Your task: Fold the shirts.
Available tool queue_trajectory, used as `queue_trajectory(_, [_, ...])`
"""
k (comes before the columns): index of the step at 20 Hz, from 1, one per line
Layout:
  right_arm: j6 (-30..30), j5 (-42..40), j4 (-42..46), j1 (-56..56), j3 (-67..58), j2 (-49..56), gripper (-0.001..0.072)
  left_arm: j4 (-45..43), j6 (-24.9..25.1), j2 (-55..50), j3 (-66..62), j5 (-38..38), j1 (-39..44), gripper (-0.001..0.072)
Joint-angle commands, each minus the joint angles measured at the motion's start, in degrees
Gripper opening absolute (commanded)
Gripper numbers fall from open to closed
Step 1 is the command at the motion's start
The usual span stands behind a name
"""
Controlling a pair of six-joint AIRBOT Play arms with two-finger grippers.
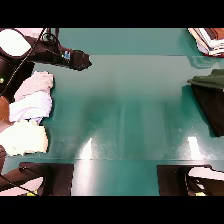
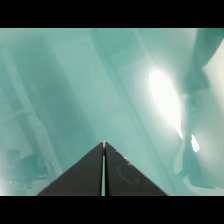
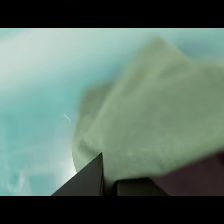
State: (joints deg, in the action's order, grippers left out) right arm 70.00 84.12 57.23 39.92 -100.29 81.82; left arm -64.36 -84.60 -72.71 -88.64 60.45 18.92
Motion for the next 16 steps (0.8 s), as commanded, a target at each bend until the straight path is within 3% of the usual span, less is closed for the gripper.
queue_trajectory(1, [1.20, 2.58, 10.10, 3.93, 10.10, -4.83, 0.0019, -0.02, 1.09, -0.04, 0.02, 0.24, 0.02, 0.0027])
queue_trajectory(2, [1.60, 2.99, 12.04, 5.33, 13.49, -6.08, 0.0051, -0.02, 1.09, -0.04, 0.02, 0.26, 0.02, 0.0026])
queue_trajectory(4, [1.60, 3.34, 14.60, 8.22, 19.61, -8.13, 0.0269, -0.02, 1.22, -0.04, 0.02, 0.24, 0.02, 0.0027])
queue_trajectory(7, [1.57, 3.30, 16.35, 12.92, 25.88, -10.43, 0.0457, 0.00, 2.40, -0.04, 0.02, 0.52, 0.02, 0.0026])
queue_trajectory(10, [1.57, 2.49, 14.16, 16.52, 27.45, -12.02, 0.0464, 0.02, 2.40, -0.04, 0.02, 0.48, 0.02, 0.0027])
queue_trajectory(12, [1.55, 1.31, 8.24, 15.72, 26.32, -12.81, 0.0460, 0.04, 2.38, -0.04, 0.02, 0.39, 0.02, 0.0027])
queue_trajectory(16, [1.57, -0.57, -4.92, 4.79, 22.97, -14.97, 0.0451, 0.04, 2.47, -0.02, 0.02, -0.85, 0.02, 0.0027])
